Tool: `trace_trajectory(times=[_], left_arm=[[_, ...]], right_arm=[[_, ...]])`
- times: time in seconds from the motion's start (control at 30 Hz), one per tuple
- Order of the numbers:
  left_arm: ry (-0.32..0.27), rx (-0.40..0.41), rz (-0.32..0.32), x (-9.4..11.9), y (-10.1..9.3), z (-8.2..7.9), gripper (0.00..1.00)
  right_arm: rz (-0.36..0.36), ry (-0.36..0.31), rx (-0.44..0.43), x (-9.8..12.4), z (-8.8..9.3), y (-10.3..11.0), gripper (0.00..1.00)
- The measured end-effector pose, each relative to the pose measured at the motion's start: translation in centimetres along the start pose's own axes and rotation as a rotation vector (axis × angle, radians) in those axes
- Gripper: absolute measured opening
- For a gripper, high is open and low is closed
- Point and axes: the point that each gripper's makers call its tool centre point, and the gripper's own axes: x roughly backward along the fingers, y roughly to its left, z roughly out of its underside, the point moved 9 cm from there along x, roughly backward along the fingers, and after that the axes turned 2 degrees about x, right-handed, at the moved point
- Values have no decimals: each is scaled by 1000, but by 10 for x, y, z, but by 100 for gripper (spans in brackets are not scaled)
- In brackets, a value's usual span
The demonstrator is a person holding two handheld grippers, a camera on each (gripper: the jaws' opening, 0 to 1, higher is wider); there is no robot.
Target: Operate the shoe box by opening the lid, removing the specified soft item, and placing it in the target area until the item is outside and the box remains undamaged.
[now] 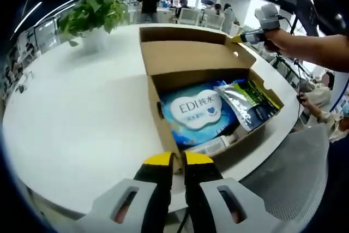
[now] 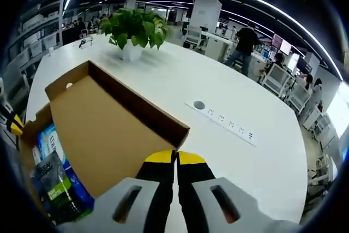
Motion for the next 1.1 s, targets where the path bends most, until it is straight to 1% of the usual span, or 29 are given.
trace_trajectory(times=[0.2,0.57,1.1], left_arm=[[3,-5,0,0,0,0,4],[2,-2,-4,0,0,0,4],[-2,1,-5,-1,-1,1,4]], right_arm=[[-13,25,-10,-8,5,-1,0],[-25,51,-28,-17,11,-1,0],[-49,114,-24,-31,22,1,0]])
